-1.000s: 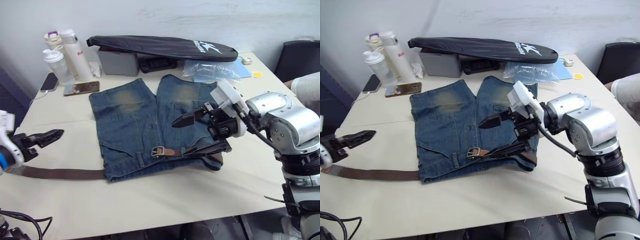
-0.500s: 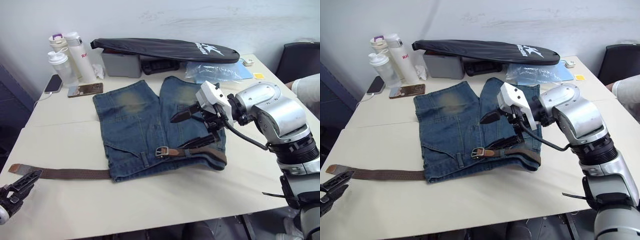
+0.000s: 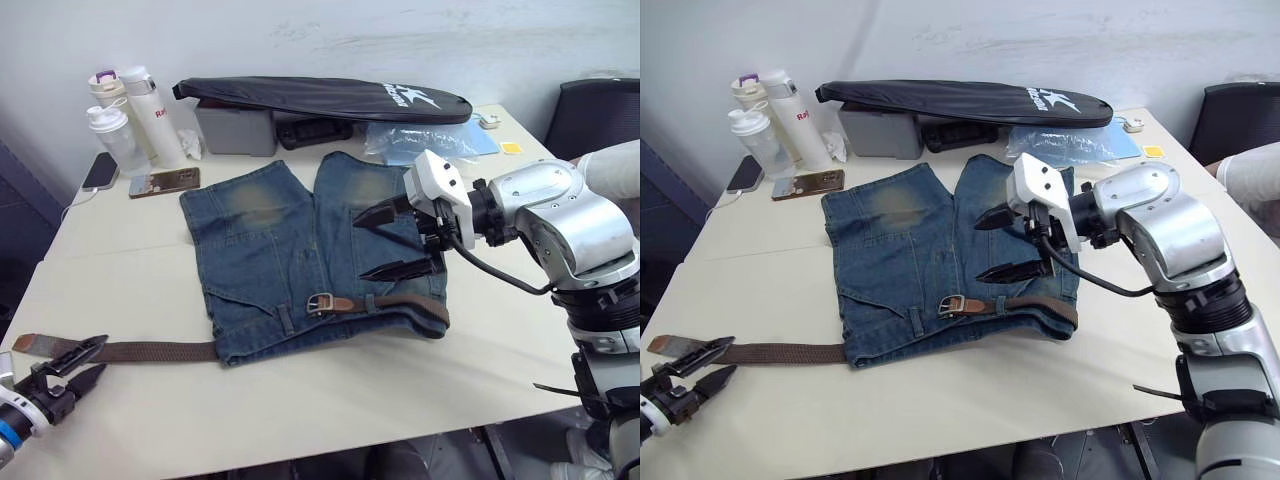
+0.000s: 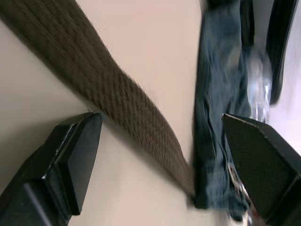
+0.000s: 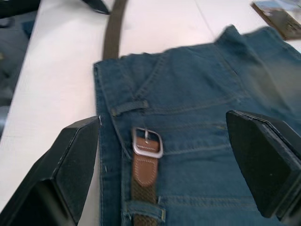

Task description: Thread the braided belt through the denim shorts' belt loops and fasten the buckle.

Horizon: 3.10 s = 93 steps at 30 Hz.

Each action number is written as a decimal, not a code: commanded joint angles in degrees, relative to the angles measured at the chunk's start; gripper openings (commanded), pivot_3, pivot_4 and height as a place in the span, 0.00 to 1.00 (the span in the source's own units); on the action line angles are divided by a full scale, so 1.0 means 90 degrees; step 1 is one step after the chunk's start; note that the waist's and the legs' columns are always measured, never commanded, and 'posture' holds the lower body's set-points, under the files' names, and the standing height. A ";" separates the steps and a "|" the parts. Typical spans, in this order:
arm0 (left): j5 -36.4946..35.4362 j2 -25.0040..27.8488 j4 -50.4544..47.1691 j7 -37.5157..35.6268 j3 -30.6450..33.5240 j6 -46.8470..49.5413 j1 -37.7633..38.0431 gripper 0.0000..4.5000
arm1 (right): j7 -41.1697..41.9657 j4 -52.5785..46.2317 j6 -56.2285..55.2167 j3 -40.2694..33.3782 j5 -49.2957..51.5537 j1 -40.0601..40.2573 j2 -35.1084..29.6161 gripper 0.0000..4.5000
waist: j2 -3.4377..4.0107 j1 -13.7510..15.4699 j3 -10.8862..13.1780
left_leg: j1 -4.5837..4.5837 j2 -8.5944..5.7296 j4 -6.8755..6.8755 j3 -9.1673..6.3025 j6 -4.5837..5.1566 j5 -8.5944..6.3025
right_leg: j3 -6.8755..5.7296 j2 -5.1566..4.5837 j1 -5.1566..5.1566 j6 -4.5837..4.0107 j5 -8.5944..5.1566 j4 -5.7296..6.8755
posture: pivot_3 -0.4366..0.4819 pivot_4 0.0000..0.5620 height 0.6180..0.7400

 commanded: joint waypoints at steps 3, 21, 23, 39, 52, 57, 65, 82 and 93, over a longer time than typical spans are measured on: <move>-0.0613 0.0257 0.0370 0.0469 -0.0571 0.0170 0.0263 0.99 | -0.0101 -0.0400 0.0169 -0.0277 0.0171 0.0019 -0.0083 1.00 | 0.0015 0.0006 -0.0004 | 0.0001 -0.0006 -0.0003 0.0000 0.0001 0.0000 | -0.0001 0.0000 0.0001 0.0000 0.0000 -0.0016 | 0.48 0.27 0.03; -0.1177 -0.1418 0.1020 0.3644 0.0615 0.0104 -0.1811 0.94 | -0.0348 -0.0322 0.0001 -0.0260 -0.0065 0.0008 -0.0239 1.00 | 0.0041 0.0420 -0.0003 | 0.0002 -0.0024 -0.0004 0.0005 0.0023 0.0058 | -0.0005 -0.0001 0.0013 0.0062 0.0008 -0.0040 | 0.48 0.27 0.03; -0.1272 -0.1577 0.0944 0.3878 0.0774 0.0000 -0.1850 0.81 | -0.0352 -0.0313 -0.0008 -0.0265 -0.0082 0.0007 -0.0255 1.00 | 0.0041 0.0428 -0.0002 | -0.0001 -0.0024 -0.0005 0.0006 0.0019 0.0062 | -0.0004 0.0000 0.0027 0.0080 0.0009 -0.0045 | 0.48 0.27 0.03; 0.0118 -0.1361 -0.2495 0.1311 -0.2540 -0.3225 -0.1355 0.02 | -0.0412 -0.0268 -0.0082 -0.0302 -0.0208 -0.0008 -0.0312 1.00 | -0.0033 0.0315 0.0041 | -0.0017 -0.0011 -0.0011 0.0022 -0.0038 0.0087 | -0.0081 0.0021 0.0093 0.0109 0.0006 -0.0127 | 0.48 0.27 0.03; 0.5456 0.1541 -0.3708 -0.1157 -0.7548 -0.7622 -0.2270 0.02 | -0.0655 -0.0632 0.0116 -0.0490 -0.0106 0.0267 -0.0429 1.00 | -0.0018 0.0113 0.0085 | -0.0013 -0.0008 -0.0031 0.0078 -0.0058 0.0098 | -0.0098 0.0025 0.0077 0.0109 0.0007 -0.0123 | 0.48 0.27 0.03; 0.7103 0.1929 -0.3619 -0.1911 -0.8799 -0.9554 -0.3011 0.02 | -0.0743 -0.0747 0.0182 -0.0556 -0.0092 0.0371 -0.0465 1.00 | 0.0001 0.0174 0.0098 | -0.0015 -0.0013 -0.0030 0.0095 -0.0038 0.0091 | -0.0106 0.0032 0.0063 0.0109 0.0007 -0.0119 | 0.48 0.27 0.03; 0.7002 0.1640 -0.3396 -0.2877 -0.8898 -0.9931 -0.2995 0.02 | -0.0863 -0.0923 0.0218 -0.0568 -0.0073 0.0557 -0.0548 1.00 | -0.0002 0.0157 0.0099 | -0.0032 -0.0010 -0.0014 0.0166 0.0021 0.0087 | -0.0118 0.0017 0.0015 0.0118 0.0011 -0.0068 | 0.48 0.27 0.03; 0.3009 0.1559 -0.3944 -0.3568 -0.6467 -0.3514 -0.3155 0.85 | -0.1003 -0.0949 0.0183 -0.0502 -0.0114 0.0525 -0.0526 1.00 | -0.0009 0.0128 0.0104 | -0.0017 -0.0005 -0.0016 0.0162 0.0038 0.0090 | -0.0123 0.0021 0.0016 0.0120 0.0013 -0.0066 | 0.48 0.27 0.03; 0.3089 -0.1294 -0.2790 -0.0644 -0.5720 0.0109 -0.5490 0.98 | -0.1222 -0.1073 0.0284 -0.0514 -0.0105 0.0560 -0.0473 1.00 | -0.0031 0.0179 0.0115 | -0.0016 -0.0018 -0.0007 0.0162 0.0037 0.0093 | -0.0099 0.0019 0.0052 0.0148 0.0030 -0.0073 | 0.48 0.27 0.03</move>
